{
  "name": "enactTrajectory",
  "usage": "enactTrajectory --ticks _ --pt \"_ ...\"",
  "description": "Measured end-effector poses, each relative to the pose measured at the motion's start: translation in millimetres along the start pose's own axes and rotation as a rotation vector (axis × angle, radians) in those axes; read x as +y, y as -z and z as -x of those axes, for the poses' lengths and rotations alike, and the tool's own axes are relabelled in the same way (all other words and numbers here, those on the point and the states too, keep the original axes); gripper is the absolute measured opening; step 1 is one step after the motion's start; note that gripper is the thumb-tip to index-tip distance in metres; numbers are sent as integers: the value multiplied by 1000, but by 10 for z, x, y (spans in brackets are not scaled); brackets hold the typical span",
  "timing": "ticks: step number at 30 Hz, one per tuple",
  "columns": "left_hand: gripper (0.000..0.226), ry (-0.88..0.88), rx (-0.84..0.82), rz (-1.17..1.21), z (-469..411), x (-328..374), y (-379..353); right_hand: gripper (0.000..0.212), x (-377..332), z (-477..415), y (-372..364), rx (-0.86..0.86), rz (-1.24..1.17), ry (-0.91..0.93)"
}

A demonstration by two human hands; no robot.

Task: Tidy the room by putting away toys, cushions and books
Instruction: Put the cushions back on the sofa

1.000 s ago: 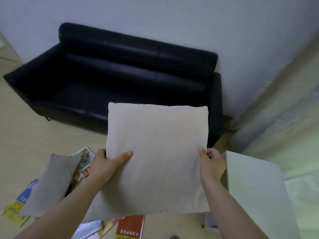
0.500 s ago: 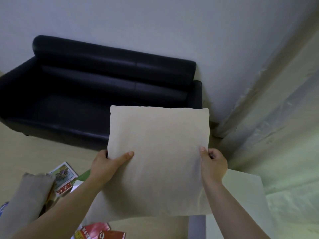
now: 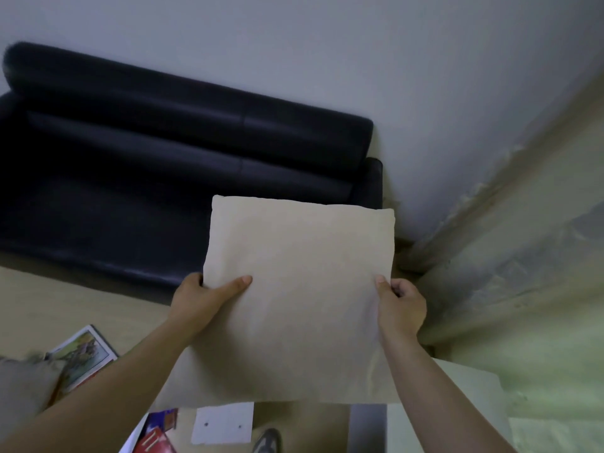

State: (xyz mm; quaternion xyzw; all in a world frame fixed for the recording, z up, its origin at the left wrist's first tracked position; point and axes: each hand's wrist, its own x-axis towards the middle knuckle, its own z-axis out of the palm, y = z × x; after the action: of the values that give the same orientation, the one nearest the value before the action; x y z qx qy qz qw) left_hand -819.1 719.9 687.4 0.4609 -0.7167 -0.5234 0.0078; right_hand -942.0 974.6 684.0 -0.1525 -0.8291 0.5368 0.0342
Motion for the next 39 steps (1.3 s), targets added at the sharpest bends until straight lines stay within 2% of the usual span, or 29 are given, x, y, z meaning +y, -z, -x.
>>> enactTrajectory --ticks 10,21,27,39 --pt "76 47 -5 -57 -635 578 -275 27 -141 -757 -405 -1 31 -74" --pt "77 146 102 -92 -1323 1144 -788 23 -379 -1938 -891 -187 102 -90" --pt "79 226 135 -69 -1622 1127 -870 22 -377 -2278 -1253 -327 157 -95" --pt "81 363 102 -49 -2235 893 -851 25 -226 -2496 -1972 -356 295 -162"
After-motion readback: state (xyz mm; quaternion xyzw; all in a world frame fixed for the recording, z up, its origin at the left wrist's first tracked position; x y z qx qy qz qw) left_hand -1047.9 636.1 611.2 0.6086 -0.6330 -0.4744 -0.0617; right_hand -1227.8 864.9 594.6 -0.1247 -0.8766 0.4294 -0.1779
